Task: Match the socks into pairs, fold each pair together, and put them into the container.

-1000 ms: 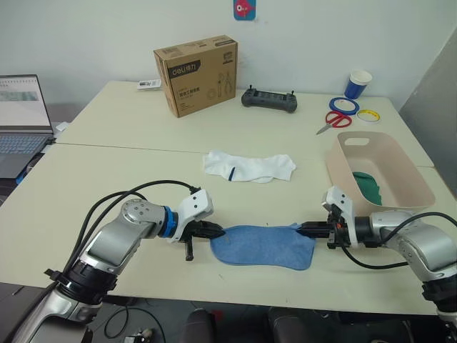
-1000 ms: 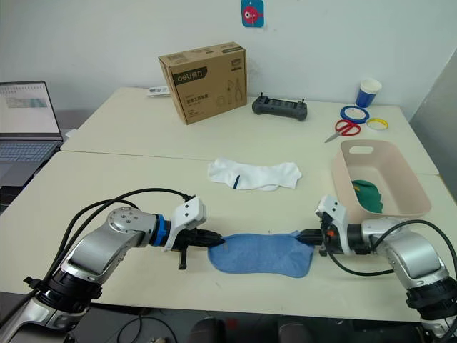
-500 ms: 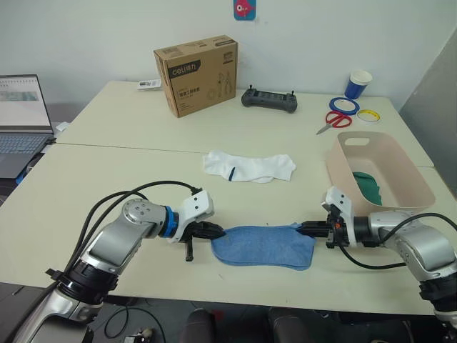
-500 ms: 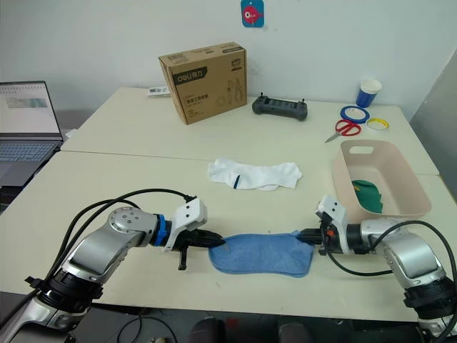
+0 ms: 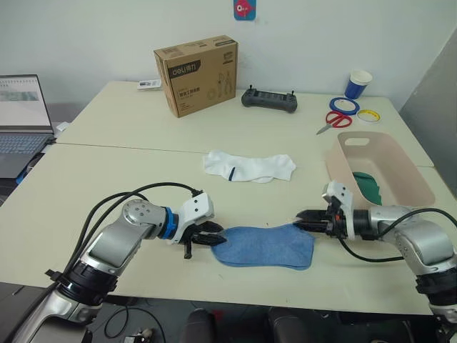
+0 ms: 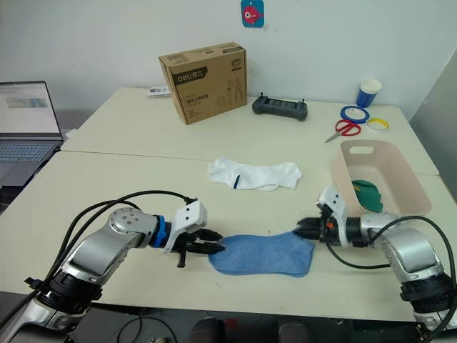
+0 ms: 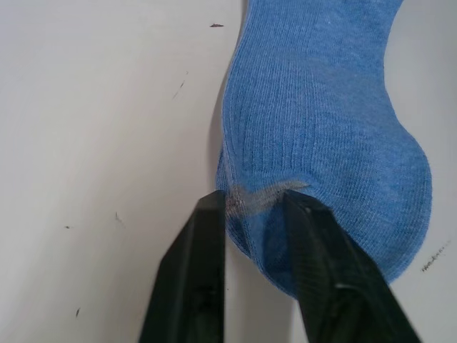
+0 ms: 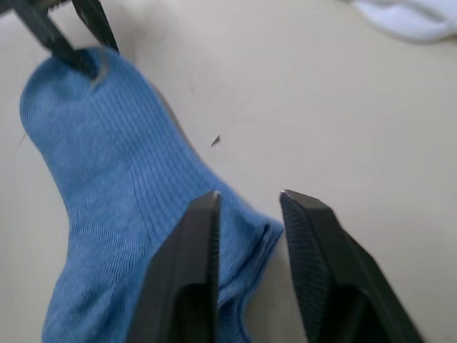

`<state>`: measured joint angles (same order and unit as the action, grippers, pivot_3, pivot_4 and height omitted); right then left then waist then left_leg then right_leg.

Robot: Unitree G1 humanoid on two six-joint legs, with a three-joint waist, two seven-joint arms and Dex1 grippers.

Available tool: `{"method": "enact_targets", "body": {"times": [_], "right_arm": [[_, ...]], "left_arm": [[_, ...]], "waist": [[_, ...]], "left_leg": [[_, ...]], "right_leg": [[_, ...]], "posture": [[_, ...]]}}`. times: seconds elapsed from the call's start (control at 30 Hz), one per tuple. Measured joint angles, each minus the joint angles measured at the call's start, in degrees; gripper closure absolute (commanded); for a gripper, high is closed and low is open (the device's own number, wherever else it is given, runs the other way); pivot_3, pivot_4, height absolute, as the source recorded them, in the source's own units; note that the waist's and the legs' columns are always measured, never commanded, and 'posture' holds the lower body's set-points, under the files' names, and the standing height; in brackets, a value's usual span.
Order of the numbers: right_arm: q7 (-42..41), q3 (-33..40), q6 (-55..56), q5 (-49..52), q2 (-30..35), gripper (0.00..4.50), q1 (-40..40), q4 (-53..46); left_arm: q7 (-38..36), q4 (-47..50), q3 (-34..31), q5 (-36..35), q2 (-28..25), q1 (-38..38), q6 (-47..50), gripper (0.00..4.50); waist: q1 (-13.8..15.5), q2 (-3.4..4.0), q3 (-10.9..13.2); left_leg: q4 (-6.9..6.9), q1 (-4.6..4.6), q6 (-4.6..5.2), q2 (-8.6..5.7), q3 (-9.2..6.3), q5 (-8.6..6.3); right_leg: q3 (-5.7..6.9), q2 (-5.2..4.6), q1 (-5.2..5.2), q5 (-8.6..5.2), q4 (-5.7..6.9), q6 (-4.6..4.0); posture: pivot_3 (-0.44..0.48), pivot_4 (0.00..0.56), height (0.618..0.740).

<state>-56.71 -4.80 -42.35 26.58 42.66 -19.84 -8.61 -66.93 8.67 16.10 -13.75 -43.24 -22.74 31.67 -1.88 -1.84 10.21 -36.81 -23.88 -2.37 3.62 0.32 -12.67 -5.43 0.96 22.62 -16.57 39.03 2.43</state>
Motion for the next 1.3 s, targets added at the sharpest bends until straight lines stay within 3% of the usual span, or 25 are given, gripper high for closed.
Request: {"method": "enact_targets", "body": {"times": [0.03,0.17,0.27,0.37,0.5,0.53,0.57,0.87,1.03,1.3], "right_arm": [[-0.17,0.79,-0.61,0.56,0.23,2.37,0.12,-0.17],[-0.64,4.07,-1.19,2.03,2.18,2.37,0.74,-2.43],[-0.94,5.3,1.57,2.53,1.83,2.37,1.33,-5.29],[-3.02,3.33,7.66,1.51,0.36,2.99,3.22,-7.94],[-3.93,0.21,13.25,0.3,-3.0,4.42,4.16,-9.13],[-3.6,-0.38,14.59,-0.72,-3.96,4.5,4.15,-9.1],[-3.25,-1.06,15.49,-0.86,-5.05,4.5,4.11,-9.11],[-3.03,-7.29,22.04,-7.87,-7.07,4.5,6.76,-2.54],[-4.44,-6.96,28.59,-11.34,-4.01,4.5,10.91,2.54],[-5.82,-2.34,31.42,-10.01,-0.08,4.5,16.3,1.87]], "left_arm": [[-0.1,-0.07,-0.6,-0.23,-0.34,0.14,-0.15,2.0],[-2.05,-1.43,-4.81,-2.02,-3.14,0.25,-2.25,2.0],[-2.15,-2.44,-8.09,-3.91,-1.68,-0.31,-4.18,2.0],[1.11,-1.69,-9.35,-5.28,3.88,-2.02,-4.99,2.62],[2.32,2.53,-7.53,-5.32,6.66,-1.57,-7.14,3.93],[2.28,3.41,-6.64,-5.33,7.43,-1.34,-7.28,4.26],[2.29,4.11,-5.76,-5.34,8.1,-1.1,-7.28,4.49],[2.72,4.12,2.74,0.36,8.09,2.53,-8.63,4.49],[3.0,0.9,3.23,3.51,6.14,5.15,-11.51,4.49],[2.7,2.52,0.75,2.82,2.96,9.28,-12.63,4.49]], "waist": [[0.01,0.0,0.0],[-0.04,0.01,0.0],[0.01,0.01,0.0],[0.23,-0.02,-0.01],[-0.01,-0.01,-0.01],[-0.09,-0.01,-0.01],[-0.12,-0.01,-0.01],[0.02,0.01,-0.02],[0.03,0.02,-0.02],[-0.03,0.03,-0.03]], "left_leg": [[0.0,-0.02,0.0,0.0,0.0,0.0],[0.03,0.0,0.0,0.01,0.0,0.0],[0.01,0.0,0.0,0.01,0.0,0.0],[-0.06,-0.03,0.0,0.0,-0.03,0.0],[-0.06,-0.02,0.0,-0.02,0.01,0.0],[-0.05,0.0,0.0,-0.01,0.01,0.0],[-0.06,0.01,0.0,0.01,-0.01,0.0],[-0.09,0.03,0.0,-0.02,0.01,0.0],[-0.08,0.04,0.0,-0.01,0.01,0.0],[-0.06,0.28,-0.01,0.0,0.01,0.0]], "right_leg": [[0.0,0.0,0.01,0.0,0.0,0.0],[0.01,0.0,0.03,0.0,0.0,-0.01],[0.02,0.0,0.01,0.0,0.0,0.0],[0.07,-0.01,-0.06,0.01,-0.04,0.03],[-0.03,-0.01,-0.06,0.04,-0.04,0.07],[-0.03,-0.01,-0.06,0.04,-0.02,0.07],[-0.01,0.02,-0.05,0.04,0.0,0.07],[-0.03,0.0,-0.08,0.04,0.0,0.06],[-0.02,0.0,-0.07,0.04,0.01,0.06],[-0.03,-0.02,-0.3,-0.02,0.0,-0.04]], "posture": [[0.0,0.15,0.74],[0.0,0.15,0.74],[0.0,0.15,0.74],[0.0,0.15,0.74],[0.0,0.15,0.74],[0.0,0.15,0.74],[0.0,0.15,0.74],[0.0,0.15,0.74],[0.0,0.15,0.74],[0.0,0.15,0.74]]}}
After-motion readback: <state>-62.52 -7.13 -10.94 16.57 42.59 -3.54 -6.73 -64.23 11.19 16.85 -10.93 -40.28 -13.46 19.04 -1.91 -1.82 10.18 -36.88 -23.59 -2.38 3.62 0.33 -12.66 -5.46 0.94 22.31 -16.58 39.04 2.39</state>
